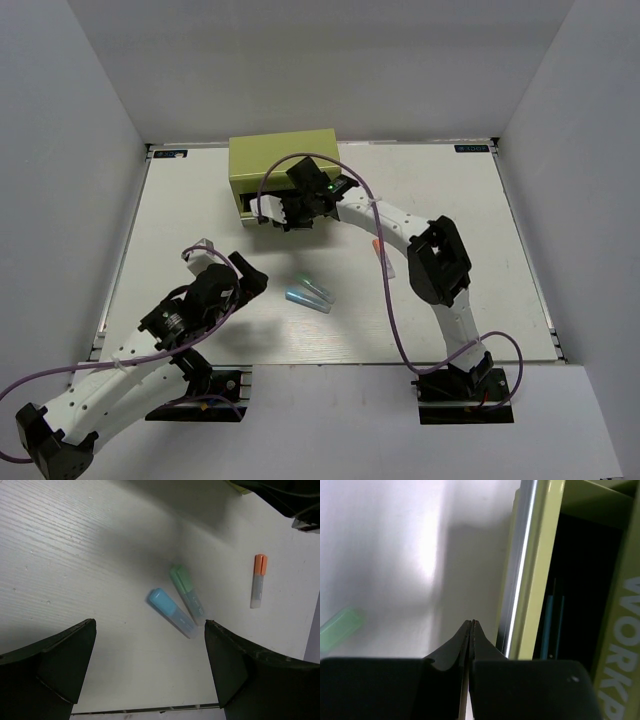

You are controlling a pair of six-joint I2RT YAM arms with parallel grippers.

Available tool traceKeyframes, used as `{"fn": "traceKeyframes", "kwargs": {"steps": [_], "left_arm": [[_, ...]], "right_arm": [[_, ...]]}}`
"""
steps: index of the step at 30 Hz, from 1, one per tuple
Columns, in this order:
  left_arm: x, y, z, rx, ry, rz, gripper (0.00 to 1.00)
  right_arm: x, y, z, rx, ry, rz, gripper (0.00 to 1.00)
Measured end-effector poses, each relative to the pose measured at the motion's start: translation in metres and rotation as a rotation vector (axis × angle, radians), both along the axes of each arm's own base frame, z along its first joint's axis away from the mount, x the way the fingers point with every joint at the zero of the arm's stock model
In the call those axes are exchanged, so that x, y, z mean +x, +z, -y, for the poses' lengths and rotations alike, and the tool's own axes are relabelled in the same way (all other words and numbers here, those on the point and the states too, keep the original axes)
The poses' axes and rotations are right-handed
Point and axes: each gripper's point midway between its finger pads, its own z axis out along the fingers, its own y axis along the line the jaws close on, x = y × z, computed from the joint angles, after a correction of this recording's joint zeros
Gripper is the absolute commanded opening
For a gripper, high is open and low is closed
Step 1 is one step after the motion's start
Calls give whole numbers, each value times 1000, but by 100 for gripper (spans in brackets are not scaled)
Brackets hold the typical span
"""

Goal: Sort the stationery into containers
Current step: Close the drawer in the storage box.

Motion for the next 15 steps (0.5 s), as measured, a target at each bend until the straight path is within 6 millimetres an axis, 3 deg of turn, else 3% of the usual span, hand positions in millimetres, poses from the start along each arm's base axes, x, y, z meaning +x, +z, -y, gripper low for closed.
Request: {"fn": "traceKeyframes", "kwargs": {"steps": [5,15], "left_arm": [[4,3,5,-23,-2,21,99],[12,-2,19,-108,-5,54,98]], "right_arm": [[24,6,-8,28,-137,89,0],[66,20,-3,55,-312,222,0]]}}
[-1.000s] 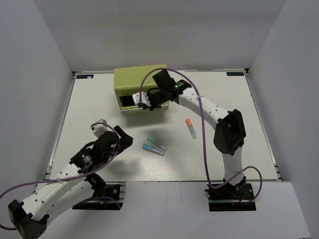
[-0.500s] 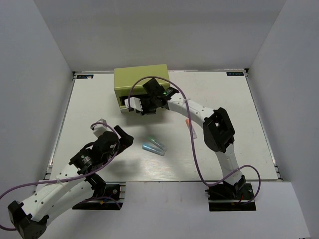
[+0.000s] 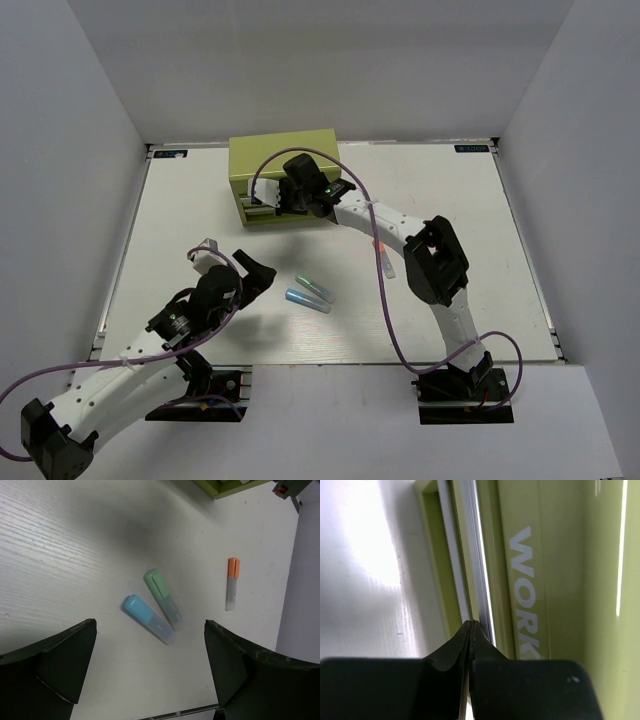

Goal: Sort the stationery into containers
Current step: Close the drawer in the storage box.

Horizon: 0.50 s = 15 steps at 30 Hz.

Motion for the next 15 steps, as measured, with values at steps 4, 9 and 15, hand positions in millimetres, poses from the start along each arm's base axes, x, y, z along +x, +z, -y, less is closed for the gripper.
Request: {"fn": "traceKeyframes", "kwargs": {"steps": [4,9,15], "left_arm": [[6,9,5,-45,7,34,97],[10,13,10,-96,19,67,96],[15,13,13,-151,38,97,80]], "right_arm": [[9,-4,4,-16,-38,25,0],[18,-14,9,-42,-78,42,0],[26,-16,15,-54,-107,53,0]]}}
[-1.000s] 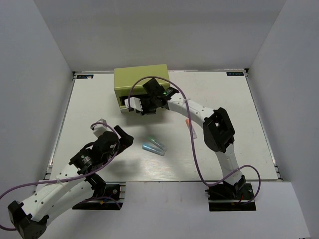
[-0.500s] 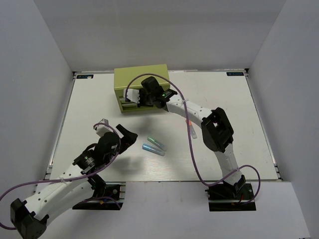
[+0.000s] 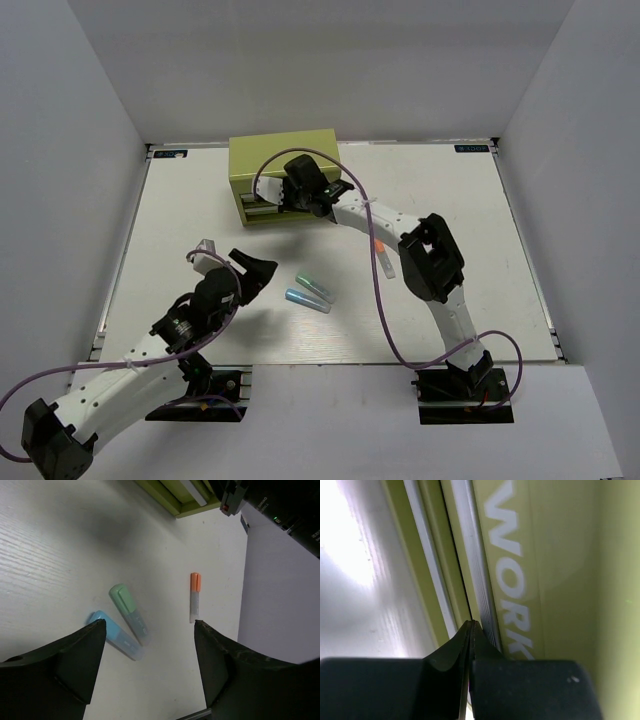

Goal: Sort the stationery into containers
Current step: Close the drawer in the storage box.

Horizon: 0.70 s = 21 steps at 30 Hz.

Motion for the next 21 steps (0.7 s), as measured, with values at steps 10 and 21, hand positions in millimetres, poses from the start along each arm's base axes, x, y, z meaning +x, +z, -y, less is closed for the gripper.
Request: {"fn": "traceKeyframes", "kwargs": {"steps": [10,21], "left_arm": [[14,13,13,-108,14,79,54],[38,-35,9,-198,152,109,42]], "right_arm": [[-4,0,1,23,47,-53,0],[-89,107,18,252,309,-151,60]]}}
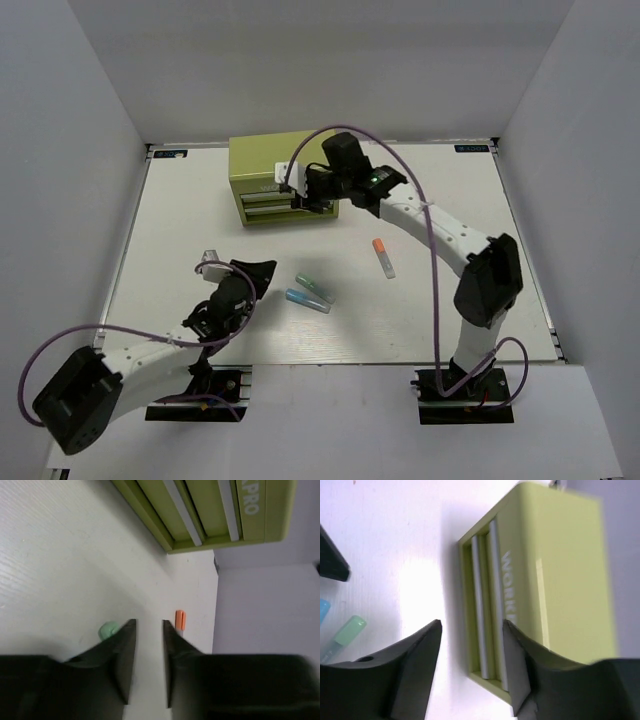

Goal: Sort the stationery into containers
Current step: Close the drawer in the storage box, then open the drawer in the storage box.

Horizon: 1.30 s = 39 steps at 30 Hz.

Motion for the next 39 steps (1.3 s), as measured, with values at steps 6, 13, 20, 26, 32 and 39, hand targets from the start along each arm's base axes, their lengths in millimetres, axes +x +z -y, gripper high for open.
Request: {"fn": "traceKeyframes", "kwargs": {"steps": [6,13,20,26,32,39], "left_arm": [[22,-4,4,-46,69,40,66],[50,-24,12,-104,138,58,68],[83,-38,33,-150,155,83,63],[95,-39,38,-166,161,92,63],[121,-20,42,-218,188,151,62],[144,-25,40,-224,222,162,59]], "right_arm": [[-6,55,9,100,-3,64,77],[41,27,6,43,-105,49,78],[74,-14,9,-30,-178,18,78],[80,-14,15,-36,-217,20,78],[88,-13,22,-39,-249,25,78],[95,-14,31,-41,-275,28,77]]}}
